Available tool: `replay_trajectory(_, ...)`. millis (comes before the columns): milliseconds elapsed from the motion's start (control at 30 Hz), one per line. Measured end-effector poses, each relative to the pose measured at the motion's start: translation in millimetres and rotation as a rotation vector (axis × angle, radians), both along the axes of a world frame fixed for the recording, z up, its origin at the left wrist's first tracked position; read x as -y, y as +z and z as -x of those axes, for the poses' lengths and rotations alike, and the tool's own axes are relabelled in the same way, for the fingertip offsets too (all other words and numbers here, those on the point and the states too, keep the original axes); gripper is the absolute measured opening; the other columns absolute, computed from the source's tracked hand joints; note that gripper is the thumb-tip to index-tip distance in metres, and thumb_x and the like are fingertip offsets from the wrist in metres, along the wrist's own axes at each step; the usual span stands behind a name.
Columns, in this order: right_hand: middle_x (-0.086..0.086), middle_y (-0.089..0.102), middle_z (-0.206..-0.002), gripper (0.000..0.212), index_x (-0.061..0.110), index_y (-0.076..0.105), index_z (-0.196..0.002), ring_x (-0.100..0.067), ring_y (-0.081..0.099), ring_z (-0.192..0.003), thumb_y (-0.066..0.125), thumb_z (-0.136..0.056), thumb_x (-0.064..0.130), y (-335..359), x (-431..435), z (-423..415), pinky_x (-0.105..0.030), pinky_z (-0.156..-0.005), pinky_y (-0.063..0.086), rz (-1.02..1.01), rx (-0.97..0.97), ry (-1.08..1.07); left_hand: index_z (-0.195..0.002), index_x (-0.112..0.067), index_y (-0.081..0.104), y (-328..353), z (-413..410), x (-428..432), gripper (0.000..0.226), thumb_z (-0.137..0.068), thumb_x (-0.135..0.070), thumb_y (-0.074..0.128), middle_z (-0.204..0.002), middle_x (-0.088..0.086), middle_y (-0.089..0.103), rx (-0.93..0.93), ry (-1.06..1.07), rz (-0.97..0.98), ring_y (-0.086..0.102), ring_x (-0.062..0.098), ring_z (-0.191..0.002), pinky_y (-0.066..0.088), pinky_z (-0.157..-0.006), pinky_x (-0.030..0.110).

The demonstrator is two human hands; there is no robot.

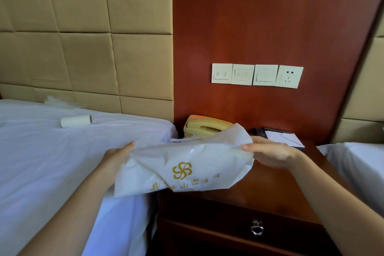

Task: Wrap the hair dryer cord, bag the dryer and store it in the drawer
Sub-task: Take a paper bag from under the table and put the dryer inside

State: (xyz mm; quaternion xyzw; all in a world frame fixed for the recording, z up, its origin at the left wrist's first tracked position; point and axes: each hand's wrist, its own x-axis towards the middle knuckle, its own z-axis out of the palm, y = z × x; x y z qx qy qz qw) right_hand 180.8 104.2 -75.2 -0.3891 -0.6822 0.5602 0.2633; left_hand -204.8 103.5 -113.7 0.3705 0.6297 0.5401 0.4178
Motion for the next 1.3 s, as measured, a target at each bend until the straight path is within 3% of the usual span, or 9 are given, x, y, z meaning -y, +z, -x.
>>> replay_trajectory(200,-0.001,0.073,-0.105,0.025,0.011,0.069,-0.104,-0.014,0.068,-0.098,0.063,-0.087,0.028,-6.9,18.3,10.5,-0.026,-0.086,0.052,-0.306,0.175,-0.238,-0.083,-0.006,0.065,-17.5,-1.9,32.7,0.009,-0.088,-0.013,0.062,-0.065,0.003,0.07,0.076,-0.027,-0.041,0.067,0.015,-0.051,0.055,-0.057,0.025)
replay_trajectory(367,0.009,0.056,-0.055,0.036,0.01,0.055,-0.059,0.0,0.052,-0.051,0.054,-0.093,0.023,-9.6,35.8,20.1,-0.014,-0.053,0.04,-0.407,0.134,-0.455,-0.108,0.003,0.064,-25.6,-14.6,40.2,0.023,-0.094,-0.012,0.052,-0.098,0.015,0.063,-0.044,0.122,-0.092,0.058,0.023,-0.087,0.042,-0.079,0.033)
replay_trajectory(533,0.005,0.034,-0.05,0.046,0.015,0.037,-0.052,-0.003,0.035,-0.037,0.051,-0.094,0.023,-17.8,49.3,2.8,-0.017,-0.043,0.025,-0.505,0.231,-0.713,-0.094,0.007,0.063,-28.0,-47.9,44.0,0.031,-0.092,-0.017,0.044,-0.099,0.028,0.065,-0.298,0.109,-0.156,0.062,0.038,-0.093,0.047,-0.079,0.042)
replay_trajectory(733,-0.005,0.029,-0.052,0.047,0.013,0.033,-0.054,-0.018,0.027,-0.05,0.055,-0.091,0.032,-33.0,75.8,-39.8,-0.03,-0.051,0.019,-0.509,0.367,-0.95,-0.078,0.003,0.06,-34.0,-98.3,44.3,0.045,-0.069,-0.033,0.035,-0.092,0.036,0.064,-0.42,-0.037,-0.157,0.061,0.047,-0.089,0.048,-0.074,0.045)
replay_trajectory(1000,-0.001,0.023,-0.053,0.049,0.015,0.027,-0.055,-0.015,0.022,-0.052,0.047,-0.095,0.035,-17.3,75.5,-80.8,-0.027,-0.048,0.018,-0.481,0.271,-1.131,-0.089,0.003,0.062,-30.7,-146.2,2.7,0.022,-0.09,-0.016,0.05,-0.098,0.025,0.065,-0.586,-0.176,-0.045,0.059,0.039,-0.088,0.039,-0.065,0.033)
replay_trajectory(1100,-0.026,0.044,-0.058,0.058,-0.003,0.049,-0.061,-0.037,0.044,-0.055,0.039,-0.096,0.043,-4.2,73.1,-85.3,-0.038,-0.055,0.041,-0.368,0.117,-1.139,-0.084,0.003,0.06,-30.1,-151.5,-8.5,0.023,-0.09,-0.017,0.051,-0.099,0.028,0.064,-0.655,-0.252,0.049,0.059,0.039,-0.089,0.037,-0.065,0.033)
replay_trajectory(1133,-0.038,0.055,-0.078,0.064,-0.014,0.058,-0.081,-0.05,0.055,-0.073,0.037,-0.096,0.044,-4.9,71.4,-88.6,-0.048,-0.07,0.05,-0.297,0.107,-1.129,-0.091,0.006,0.06,-29.5,-152.6,-11.3,0.027,-0.092,-0.019,0.048,-0.102,0.029,0.063,-0.726,-0.257,0.064,0.059,0.041,-0.094,0.039,-0.067,0.035)
replay_trajectory(1200,-0.034,0.061,-0.104,0.061,-0.012,0.058,-0.11,-0.045,0.062,-0.096,0.036,-0.097,0.043,-10.4,73.8,-93.1,-0.048,-0.089,0.049,-0.152,0.131,-1.06,-0.107,0.005,0.055,-24.9,-156.6,-11.9,0.034,-0.095,-0.024,0.043,-0.112,0.028,0.061,-0.898,-0.182,0.074,0.057,0.043,-0.105,0.044,-0.077,0.041)
replay_trajectory(1300,-0.021,0.067,-0.102,0.042,0.003,0.066,-0.098,-0.025,0.064,-0.086,0.039,-0.098,0.036,-20.9,83.9,-99.9,-0.036,-0.08,0.052,-0.068,0.142,-0.952,-0.125,-0.002,0.044,-12.2,-177.5,-0.2,0.046,-0.094,-0.035,0.043,-0.131,0.021,0.051,-1.138,-0.112,0.046,0.047,0.04,-0.122,0.041,-0.094,0.045)
